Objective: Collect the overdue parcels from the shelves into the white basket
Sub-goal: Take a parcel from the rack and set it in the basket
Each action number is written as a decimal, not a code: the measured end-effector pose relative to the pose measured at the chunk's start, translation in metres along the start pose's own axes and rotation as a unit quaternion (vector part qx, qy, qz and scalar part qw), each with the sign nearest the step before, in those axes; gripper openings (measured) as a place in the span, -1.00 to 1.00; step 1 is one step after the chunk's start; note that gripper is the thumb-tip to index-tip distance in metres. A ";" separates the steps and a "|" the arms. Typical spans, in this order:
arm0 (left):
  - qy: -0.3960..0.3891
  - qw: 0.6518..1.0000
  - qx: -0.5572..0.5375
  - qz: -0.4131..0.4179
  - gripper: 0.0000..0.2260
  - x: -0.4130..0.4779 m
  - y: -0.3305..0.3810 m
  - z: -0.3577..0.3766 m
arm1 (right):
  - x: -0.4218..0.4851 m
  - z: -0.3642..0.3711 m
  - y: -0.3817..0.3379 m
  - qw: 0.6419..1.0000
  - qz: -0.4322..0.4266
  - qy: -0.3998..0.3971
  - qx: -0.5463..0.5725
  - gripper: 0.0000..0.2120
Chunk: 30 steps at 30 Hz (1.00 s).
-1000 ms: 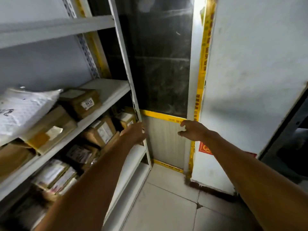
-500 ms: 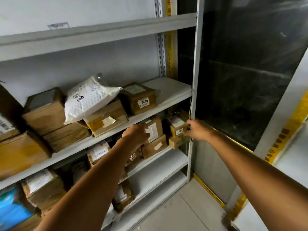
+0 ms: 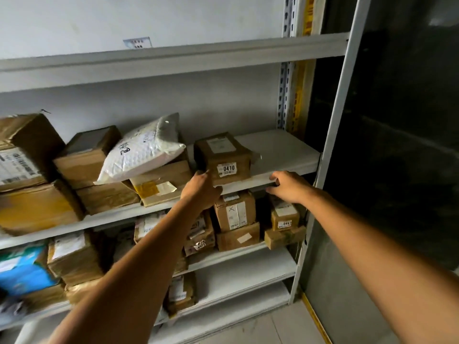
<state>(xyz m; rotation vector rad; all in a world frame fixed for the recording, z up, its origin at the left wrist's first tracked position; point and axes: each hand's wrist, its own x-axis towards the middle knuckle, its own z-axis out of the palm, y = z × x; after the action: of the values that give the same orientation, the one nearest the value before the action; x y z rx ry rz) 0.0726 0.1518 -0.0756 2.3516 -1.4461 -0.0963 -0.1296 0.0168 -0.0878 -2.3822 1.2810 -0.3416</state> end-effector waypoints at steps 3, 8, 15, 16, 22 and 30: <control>0.034 0.999 -0.020 -0.005 -0.61 0.020 -0.001 0.000 | 0.026 -0.006 -0.010 1.000 -0.022 0.016 -0.012 -0.54; 0.063 0.997 -0.047 -0.009 -0.54 0.047 0.000 0.003 | 0.063 -0.017 -0.028 0.996 -0.058 0.059 0.025 -0.51; 0.087 0.995 -0.037 -0.036 -0.59 0.067 0.005 0.007 | 0.107 -0.015 -0.029 0.990 -0.098 0.027 0.101 -0.40; 0.090 0.995 -0.032 -0.042 -0.60 0.068 0.005 0.006 | 0.113 -0.014 -0.030 0.988 -0.101 0.016 0.112 -0.41; 0.103 0.992 -0.033 -0.069 -0.51 0.062 0.011 0.007 | 0.130 -0.003 -0.033 0.972 -0.151 -0.055 0.173 -0.54; 0.150 0.980 -0.089 -0.091 -0.52 0.051 0.025 0.019 | 0.129 -0.010 -0.009 0.959 -0.178 -0.054 0.216 -0.54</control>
<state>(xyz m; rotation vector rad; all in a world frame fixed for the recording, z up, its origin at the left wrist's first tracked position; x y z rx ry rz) 0.0704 0.0918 -0.0775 2.2328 -1.0360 0.0754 -0.0565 -0.0887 -0.0716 -2.2008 0.6385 -0.5285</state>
